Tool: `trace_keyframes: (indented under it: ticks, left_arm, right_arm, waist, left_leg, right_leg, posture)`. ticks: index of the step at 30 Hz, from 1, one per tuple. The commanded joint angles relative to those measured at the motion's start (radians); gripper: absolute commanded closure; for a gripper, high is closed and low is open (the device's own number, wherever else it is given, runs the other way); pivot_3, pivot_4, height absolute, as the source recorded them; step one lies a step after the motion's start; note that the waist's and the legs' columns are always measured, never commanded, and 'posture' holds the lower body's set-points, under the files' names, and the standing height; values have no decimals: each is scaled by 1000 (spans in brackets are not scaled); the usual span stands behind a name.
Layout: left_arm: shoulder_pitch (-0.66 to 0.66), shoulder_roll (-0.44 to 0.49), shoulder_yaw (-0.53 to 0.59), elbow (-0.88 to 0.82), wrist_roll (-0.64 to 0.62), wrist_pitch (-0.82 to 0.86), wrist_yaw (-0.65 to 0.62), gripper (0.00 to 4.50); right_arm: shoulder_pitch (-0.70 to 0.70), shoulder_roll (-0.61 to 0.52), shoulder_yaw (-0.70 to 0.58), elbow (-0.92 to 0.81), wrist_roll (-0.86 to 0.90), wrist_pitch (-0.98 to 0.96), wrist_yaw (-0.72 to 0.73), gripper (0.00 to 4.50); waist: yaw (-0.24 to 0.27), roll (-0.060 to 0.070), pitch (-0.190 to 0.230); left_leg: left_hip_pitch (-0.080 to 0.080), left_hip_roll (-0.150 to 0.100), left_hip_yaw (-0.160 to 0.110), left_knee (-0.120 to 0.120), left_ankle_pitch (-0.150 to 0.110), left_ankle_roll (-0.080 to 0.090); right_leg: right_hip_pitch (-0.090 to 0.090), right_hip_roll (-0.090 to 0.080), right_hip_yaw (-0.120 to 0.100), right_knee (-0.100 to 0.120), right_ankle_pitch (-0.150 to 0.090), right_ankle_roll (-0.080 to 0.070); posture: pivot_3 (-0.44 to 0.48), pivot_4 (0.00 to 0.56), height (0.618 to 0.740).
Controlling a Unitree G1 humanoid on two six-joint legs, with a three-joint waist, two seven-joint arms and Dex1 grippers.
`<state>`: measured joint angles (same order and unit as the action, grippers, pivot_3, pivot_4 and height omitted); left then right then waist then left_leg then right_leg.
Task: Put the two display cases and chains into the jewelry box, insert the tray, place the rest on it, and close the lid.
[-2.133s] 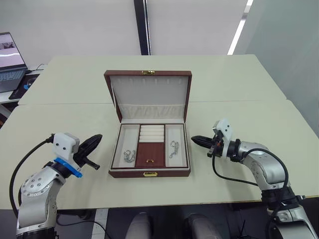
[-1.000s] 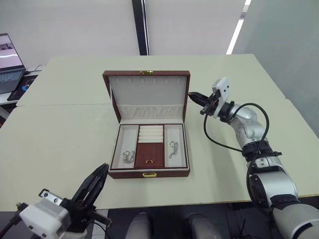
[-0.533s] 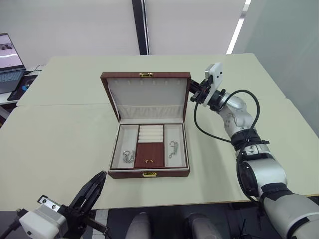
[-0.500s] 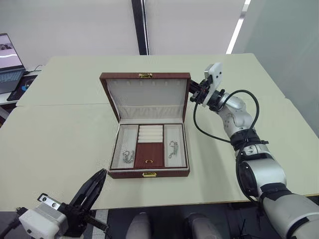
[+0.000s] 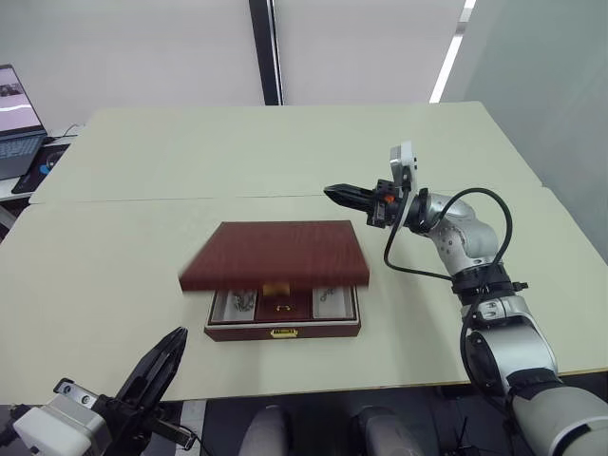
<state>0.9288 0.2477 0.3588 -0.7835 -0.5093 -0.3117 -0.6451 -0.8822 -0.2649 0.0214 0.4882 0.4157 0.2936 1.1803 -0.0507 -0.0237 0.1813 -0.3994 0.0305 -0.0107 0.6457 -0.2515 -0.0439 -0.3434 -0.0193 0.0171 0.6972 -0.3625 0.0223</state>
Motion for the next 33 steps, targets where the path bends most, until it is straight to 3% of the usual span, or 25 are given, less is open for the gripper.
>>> trace_keyframes:
  ticks: [1,7,9,12,15,22,24,29,33]
  left_arm:
    - [-15,12,10,3,-23,12,10,4500]
    - [-17,37,17,-43,-40,176,113,4500]
    - [-41,61,45,-43,-52,239,153,4119]
    - [-125,123,107,-9,-109,343,215,3295]
    - [-236,181,168,69,-171,427,249,2302]
    - [-474,336,276,448,-217,526,154,36]
    - [-551,402,271,583,-210,579,105,0]
    - [-708,504,237,863,-156,540,-89,0]
    - [-791,524,226,995,-106,499,-152,0]
  right_arm:
    - [-16,-2,-20,-30,8,-14,-13,4473]
    - [10,-38,-22,-13,-29,-56,-40,4473]
    - [39,-68,-26,-16,-39,-56,-42,4500]
    - [95,-120,-32,-33,-54,-51,-55,3908]
    - [173,-173,-48,-95,-44,-37,-60,3015]
    - [368,-287,-111,-264,-17,-9,-88,740]
    - [427,-315,-121,-306,-24,-10,-98,37]
    - [538,-360,-170,-373,-18,-4,-133,11]
    - [588,-388,-185,-358,-41,-26,-153,11]
  waist:
    - [0,0,0]
    - [-1,0,0]
    - [3,0,0]
    - [15,0,0]
    - [22,1,0]
    - [19,1,0]
    - [18,1,0]
    - [18,0,0]
    - [19,0,0]
  left_leg:
    - [0,0,0,0,0,0]
    - [0,0,0,0,0,0]
    - [0,0,0,0,0,0]
    - [0,0,-2,0,0,0]
    - [0,-1,-2,1,0,0]
    - [0,1,-3,0,0,0]
    - [0,1,-3,0,0,0]
    - [1,-1,-1,0,0,0]
    - [1,0,-1,0,0,0]
  right_leg:
    - [0,0,0,0,0,0]
    - [0,0,0,0,0,0]
    - [0,0,0,0,0,0]
    - [1,0,-2,0,0,0]
    - [1,0,-2,1,0,0]
    - [1,1,-3,0,0,0]
    - [1,1,-3,1,0,0]
    - [1,-1,-2,1,0,0]
    - [1,-1,-2,0,0,0]
  posture:
    - [0,150,740]
    - [0,150,740]
    - [0,150,740]
    - [0,150,740]
    - [0,150,740]
    - [0,150,740]
    - [0,150,740]
    - [0,150,740]
    - [0,150,740]
